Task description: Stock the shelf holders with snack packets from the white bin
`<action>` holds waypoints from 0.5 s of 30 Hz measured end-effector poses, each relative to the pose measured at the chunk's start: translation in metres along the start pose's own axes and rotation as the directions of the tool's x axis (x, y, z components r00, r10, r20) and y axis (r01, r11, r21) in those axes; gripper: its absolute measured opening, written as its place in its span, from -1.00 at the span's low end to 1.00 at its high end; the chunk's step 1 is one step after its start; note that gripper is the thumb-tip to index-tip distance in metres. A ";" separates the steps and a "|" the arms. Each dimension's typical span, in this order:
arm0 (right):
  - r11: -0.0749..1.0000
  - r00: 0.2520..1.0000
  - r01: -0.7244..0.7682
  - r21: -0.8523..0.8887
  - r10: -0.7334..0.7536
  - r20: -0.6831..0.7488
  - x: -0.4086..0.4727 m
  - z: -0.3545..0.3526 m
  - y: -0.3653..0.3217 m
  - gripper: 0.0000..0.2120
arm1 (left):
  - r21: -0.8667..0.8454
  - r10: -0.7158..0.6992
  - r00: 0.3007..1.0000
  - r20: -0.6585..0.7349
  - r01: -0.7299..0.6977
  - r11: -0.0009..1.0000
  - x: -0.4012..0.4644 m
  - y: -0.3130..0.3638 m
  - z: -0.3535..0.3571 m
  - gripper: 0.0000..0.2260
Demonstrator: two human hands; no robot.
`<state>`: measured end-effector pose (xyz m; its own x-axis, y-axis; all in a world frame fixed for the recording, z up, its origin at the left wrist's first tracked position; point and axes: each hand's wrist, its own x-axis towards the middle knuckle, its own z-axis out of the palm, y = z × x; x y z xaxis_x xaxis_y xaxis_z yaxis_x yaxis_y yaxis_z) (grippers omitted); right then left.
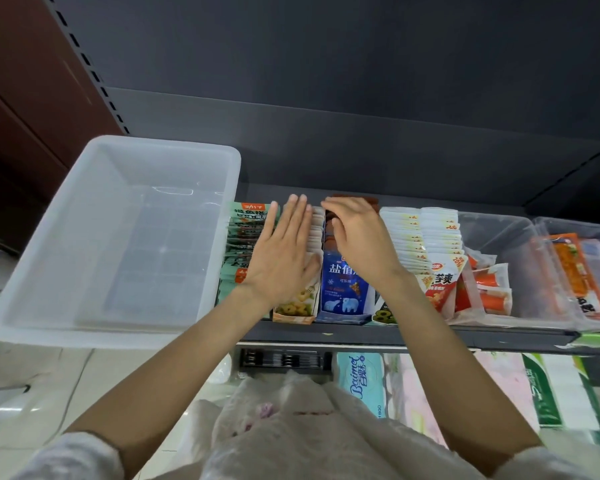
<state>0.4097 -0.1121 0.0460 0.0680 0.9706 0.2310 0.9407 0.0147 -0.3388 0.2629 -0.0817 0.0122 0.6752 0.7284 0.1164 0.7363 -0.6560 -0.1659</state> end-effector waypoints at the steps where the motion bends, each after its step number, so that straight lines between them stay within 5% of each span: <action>1: 0.999 0.999 -0.001 -0.047 -0.001 -0.040 -0.003 0.003 0.001 -0.68 | 0.047 0.013 1.000 0.025 -0.014 0.999 0.005 -0.001 -0.002 -0.39; 5: 0.968 0.998 0.038 -0.248 -0.048 -0.036 -0.011 0.014 0.003 -0.72 | 0.206 0.032 0.993 0.114 -0.055 0.977 0.026 -0.006 -0.008 -0.41; 9: 0.974 0.999 0.024 -0.226 -0.029 -0.019 -0.022 0.023 0.000 -0.67 | 0.198 0.044 0.991 0.123 -0.068 0.978 0.028 -0.009 -0.015 -0.44; 12: 0.986 0.997 -0.047 -0.160 0.036 -0.069 -0.030 0.023 0.000 -0.63 | -0.148 0.032 0.987 -0.159 -0.056 0.987 0.004 -0.011 -0.017 -0.54; 15: 0.995 0.996 -0.076 -0.060 0.072 -0.060 -0.034 0.022 -0.002 -0.62 | -0.583 -0.197 0.944 -0.265 0.006 0.812 -0.033 -0.006 -0.020 -0.70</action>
<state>0.3980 -0.1402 0.0183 0.1557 0.9528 0.2607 0.9510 -0.0733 -0.3003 0.2371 -0.1050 0.0286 0.5038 0.7645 0.4022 0.6281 -0.6438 0.4371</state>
